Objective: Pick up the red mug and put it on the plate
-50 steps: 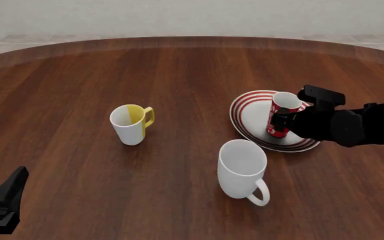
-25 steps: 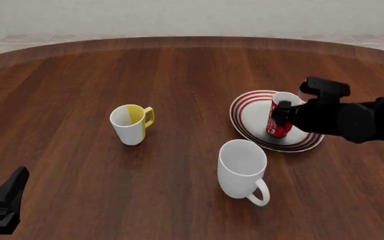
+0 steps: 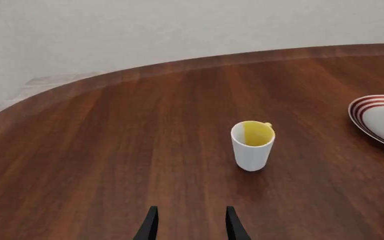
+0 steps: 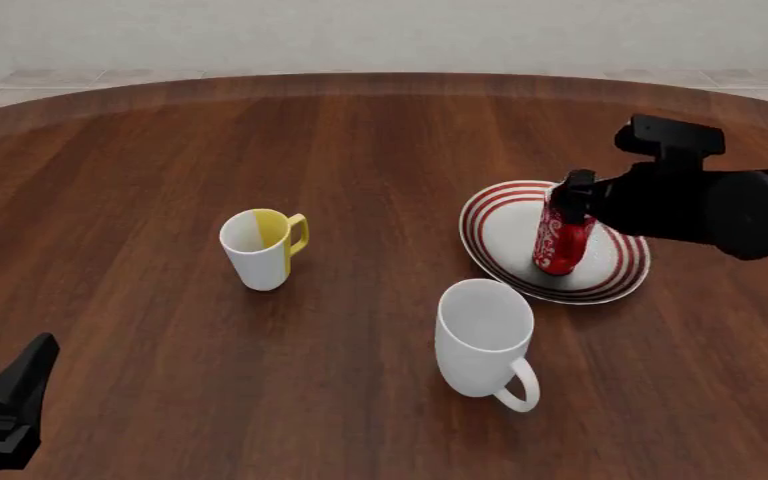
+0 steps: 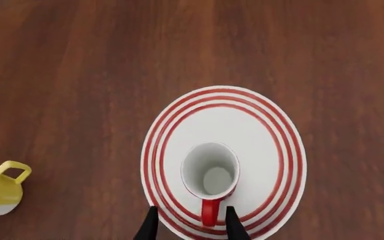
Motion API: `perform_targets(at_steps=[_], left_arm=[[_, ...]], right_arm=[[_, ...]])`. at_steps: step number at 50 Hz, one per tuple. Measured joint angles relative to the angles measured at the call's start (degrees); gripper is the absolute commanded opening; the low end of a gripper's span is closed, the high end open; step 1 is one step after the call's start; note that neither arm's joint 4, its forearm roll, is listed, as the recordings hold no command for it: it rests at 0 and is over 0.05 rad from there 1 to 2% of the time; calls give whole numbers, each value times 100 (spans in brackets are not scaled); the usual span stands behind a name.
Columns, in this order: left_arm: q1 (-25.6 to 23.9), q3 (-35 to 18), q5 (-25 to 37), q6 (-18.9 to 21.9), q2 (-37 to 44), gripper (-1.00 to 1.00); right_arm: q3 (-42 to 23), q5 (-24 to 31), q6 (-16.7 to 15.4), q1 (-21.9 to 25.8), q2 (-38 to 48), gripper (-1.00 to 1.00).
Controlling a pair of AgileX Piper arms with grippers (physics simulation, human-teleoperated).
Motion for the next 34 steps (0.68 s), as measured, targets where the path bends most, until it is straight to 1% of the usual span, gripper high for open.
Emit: perform_targets(at_steps=[8, 17, 23, 34], left_arm=[[-7, 0, -9, 6, 0, 100], [-9, 0, -26, 17, 0, 100], [-14, 0, -37, 19, 0, 100], [-18, -2, -70, 16, 0, 100]], right_arm=[[-239, 381, -155, 26, -380, 100], [-812, 1089, -415, 47, -1054, 100], [-1466, 1749, -619, 110, -1626, 100], [-2930, 3009, -1059, 297, -2622, 100]])
